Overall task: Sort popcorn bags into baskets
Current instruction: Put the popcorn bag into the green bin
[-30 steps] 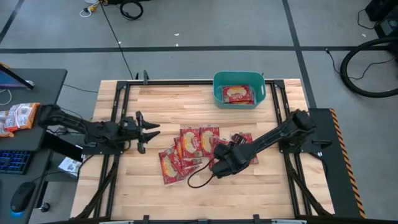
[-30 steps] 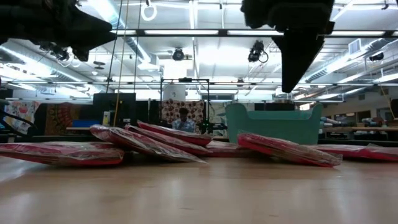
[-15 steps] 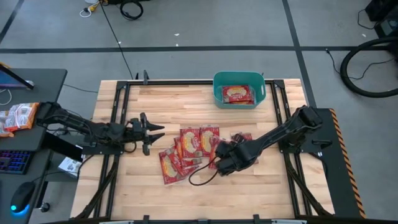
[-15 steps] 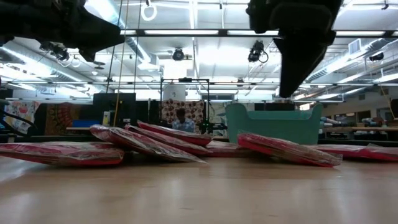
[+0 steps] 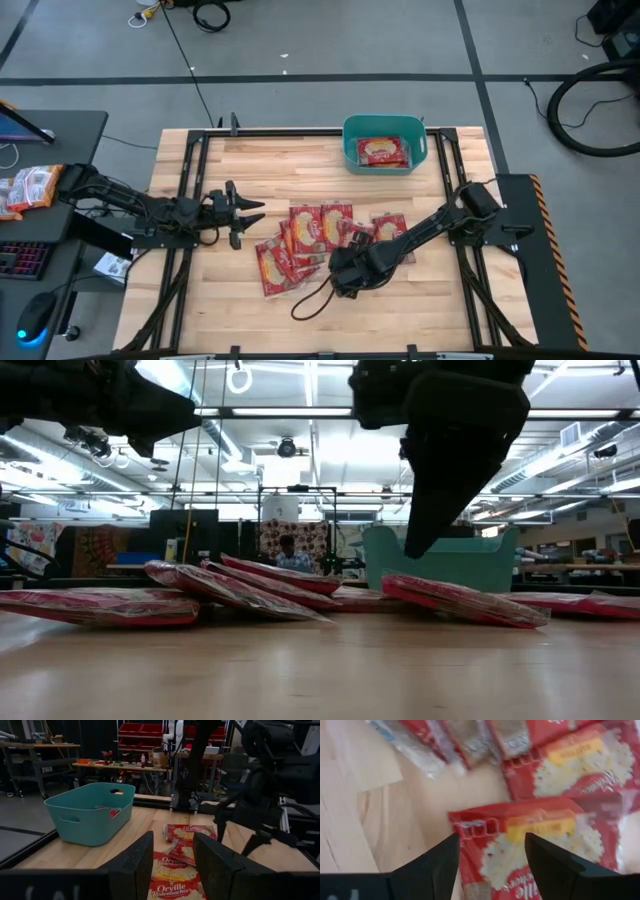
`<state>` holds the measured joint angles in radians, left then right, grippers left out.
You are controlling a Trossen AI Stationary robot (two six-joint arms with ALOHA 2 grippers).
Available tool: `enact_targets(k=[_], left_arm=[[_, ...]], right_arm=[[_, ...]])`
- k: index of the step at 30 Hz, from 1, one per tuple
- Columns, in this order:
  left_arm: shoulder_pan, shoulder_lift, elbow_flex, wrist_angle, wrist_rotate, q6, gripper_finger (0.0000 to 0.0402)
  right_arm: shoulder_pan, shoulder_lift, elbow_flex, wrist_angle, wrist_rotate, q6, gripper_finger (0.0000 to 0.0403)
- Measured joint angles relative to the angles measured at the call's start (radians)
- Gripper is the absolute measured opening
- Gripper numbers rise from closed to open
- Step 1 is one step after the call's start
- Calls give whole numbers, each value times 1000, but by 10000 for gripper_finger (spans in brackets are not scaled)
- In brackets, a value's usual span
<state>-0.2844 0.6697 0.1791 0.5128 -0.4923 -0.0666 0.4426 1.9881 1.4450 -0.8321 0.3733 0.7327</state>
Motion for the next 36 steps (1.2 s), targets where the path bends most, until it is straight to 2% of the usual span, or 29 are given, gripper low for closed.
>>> enact_targets(k=[8,16,23,36], left_arm=[[0,0,0,0,0,1,144],[0,0,0,0,0,3,144],[0,0,0,0,-9,3,144],[0,0,0,1,-11,11,144]], right_arm=[[32,88,128,-10,18,-107,232],[77,158,143,-21,102,-229,219],[86,185,142,-50,184,-259,188],[86,187,139,-60,173,-258,113]])
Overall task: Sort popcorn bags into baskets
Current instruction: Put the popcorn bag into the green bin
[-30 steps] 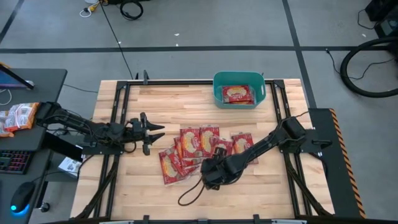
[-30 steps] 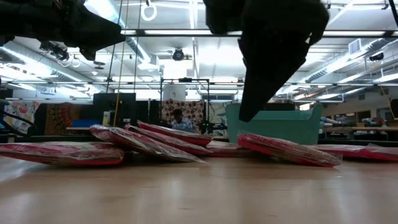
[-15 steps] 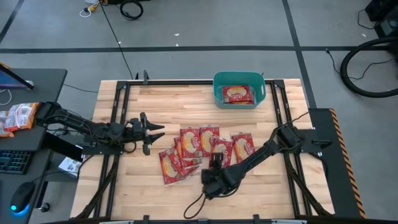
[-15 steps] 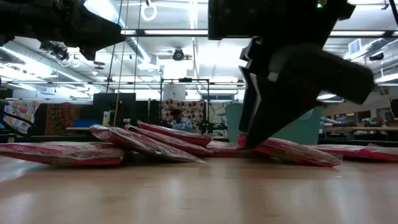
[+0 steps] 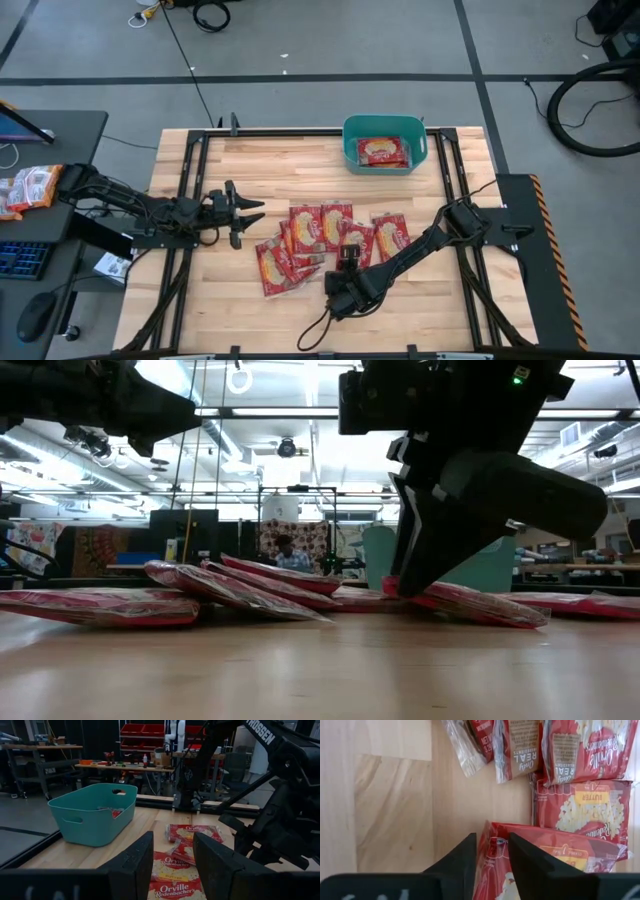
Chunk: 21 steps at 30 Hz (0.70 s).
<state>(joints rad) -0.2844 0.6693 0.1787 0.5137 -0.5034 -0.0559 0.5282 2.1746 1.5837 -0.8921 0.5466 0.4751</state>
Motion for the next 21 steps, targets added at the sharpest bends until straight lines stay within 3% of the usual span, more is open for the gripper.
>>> enact_targets(k=[6,12,21], left_arm=[[0,0,0,0,0,0,144],[0,0,0,0,0,0,144],[0,0,0,0,0,-1,144]], right_arm=[[-4,0,-13,0,0,33,75],[-13,0,-20,-1,-22,64,10],[-13,0,14,-66,-44,71,6]])
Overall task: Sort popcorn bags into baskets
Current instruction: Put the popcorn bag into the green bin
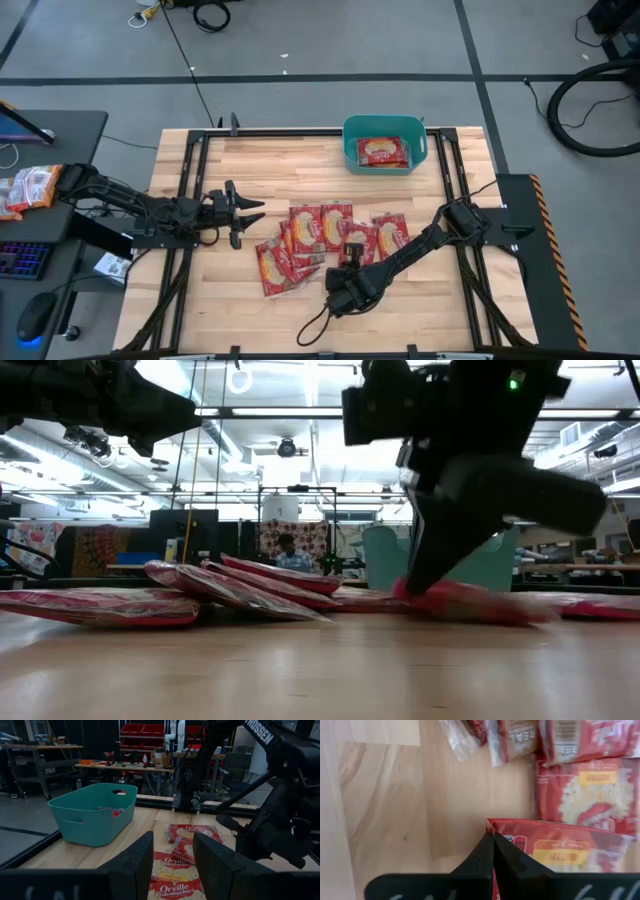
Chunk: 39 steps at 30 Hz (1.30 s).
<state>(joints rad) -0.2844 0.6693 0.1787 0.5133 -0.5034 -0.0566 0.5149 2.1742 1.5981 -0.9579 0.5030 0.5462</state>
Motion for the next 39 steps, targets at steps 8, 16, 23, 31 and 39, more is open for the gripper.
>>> enact_targets(k=[8,16,23,31,39], left_arm=[[0,0,0,0,0,0,144],[0,0,0,-1,13,17,144],[13,126,-1,61,57,95,145],[46,315,6,246,99,146,167],[51,487,106,235,216,157,190]], right_arm=[[0,-2,155,-200,47,1,4],[0,-2,221,-251,79,3,3],[0,-2,230,-276,85,4,2],[-5,-2,230,-280,88,11,2],[-14,-2,233,-285,74,12,2]])
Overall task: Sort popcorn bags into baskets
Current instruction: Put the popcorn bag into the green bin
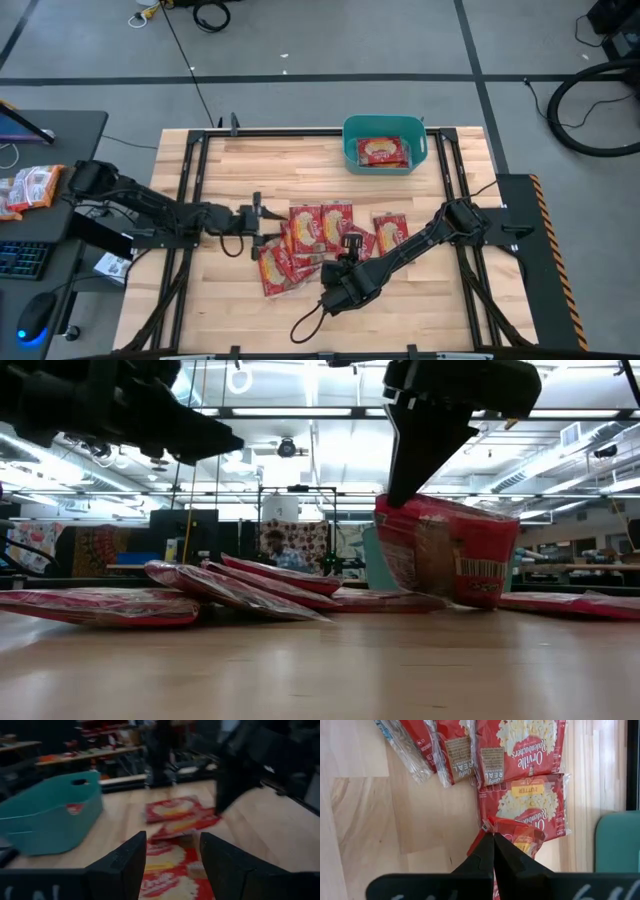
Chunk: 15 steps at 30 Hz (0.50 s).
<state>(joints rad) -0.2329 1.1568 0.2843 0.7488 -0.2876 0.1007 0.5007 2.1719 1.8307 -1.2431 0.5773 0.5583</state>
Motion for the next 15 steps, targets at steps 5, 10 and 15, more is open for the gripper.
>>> enact_targets(k=[5,10,15], left_arm=[[0,126,67,-26,22,57,190],[0,243,127,-22,22,103,190],[0,340,198,-19,40,106,190]], right_arm=[[0,0,32,-26,-1,2,3],[0,-1,91,-57,2,-1,3],[0,-1,149,-89,4,-4,3]])
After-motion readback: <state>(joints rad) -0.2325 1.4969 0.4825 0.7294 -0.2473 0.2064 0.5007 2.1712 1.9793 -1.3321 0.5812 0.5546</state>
